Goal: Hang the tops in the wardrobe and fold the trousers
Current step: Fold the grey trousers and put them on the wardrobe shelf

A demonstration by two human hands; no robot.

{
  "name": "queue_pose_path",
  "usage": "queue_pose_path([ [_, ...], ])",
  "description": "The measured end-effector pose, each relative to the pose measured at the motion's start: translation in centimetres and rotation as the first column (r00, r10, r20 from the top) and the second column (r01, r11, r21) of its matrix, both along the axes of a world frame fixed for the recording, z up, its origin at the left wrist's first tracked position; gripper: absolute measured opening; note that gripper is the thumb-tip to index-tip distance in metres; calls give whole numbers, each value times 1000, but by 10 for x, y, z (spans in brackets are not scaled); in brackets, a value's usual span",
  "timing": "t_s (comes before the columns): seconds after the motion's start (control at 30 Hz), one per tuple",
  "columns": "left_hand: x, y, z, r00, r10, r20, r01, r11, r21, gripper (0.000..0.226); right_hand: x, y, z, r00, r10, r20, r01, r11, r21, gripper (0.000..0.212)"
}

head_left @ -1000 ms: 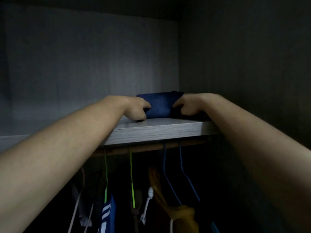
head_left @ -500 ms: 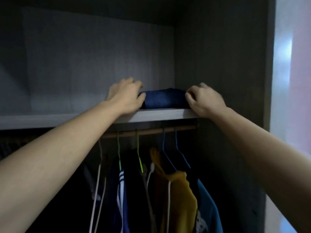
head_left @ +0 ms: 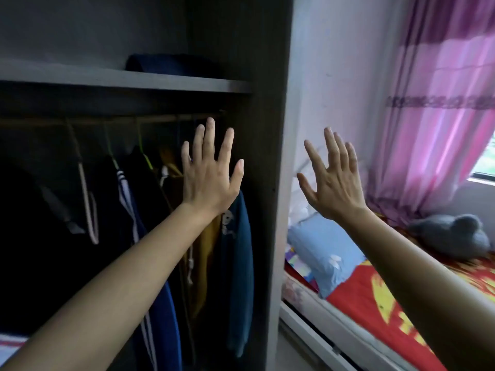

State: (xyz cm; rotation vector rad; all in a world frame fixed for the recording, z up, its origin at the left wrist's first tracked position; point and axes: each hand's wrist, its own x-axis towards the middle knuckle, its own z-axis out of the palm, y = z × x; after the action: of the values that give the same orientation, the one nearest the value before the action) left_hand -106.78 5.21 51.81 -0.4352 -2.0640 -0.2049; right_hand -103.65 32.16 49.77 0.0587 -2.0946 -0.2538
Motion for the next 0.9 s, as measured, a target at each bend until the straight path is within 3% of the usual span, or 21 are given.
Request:
queue_pose_path([
  [0.23, 55, 144, -26, 977, -208, 56, 208, 978, -8, 66, 131, 156, -41, 964, -235, 126, 252, 957, -141, 70],
  [0.43, 134, 338, -80, 895, -418, 157, 422, 906, 4, 66, 260, 295, -108, 897, -372, 238, 427, 868, -253, 73],
  [0.67, 247, 557, -142, 734, -599, 319, 653, 753, -87, 70, 440, 469, -153, 692, -620, 371, 719, 641, -270, 81],
  [0.9, 321, 701, -164, 609, -712, 349, 787, 597, -157, 67, 572, 587, -177, 546, -736, 401, 836, 443, -324, 85],
])
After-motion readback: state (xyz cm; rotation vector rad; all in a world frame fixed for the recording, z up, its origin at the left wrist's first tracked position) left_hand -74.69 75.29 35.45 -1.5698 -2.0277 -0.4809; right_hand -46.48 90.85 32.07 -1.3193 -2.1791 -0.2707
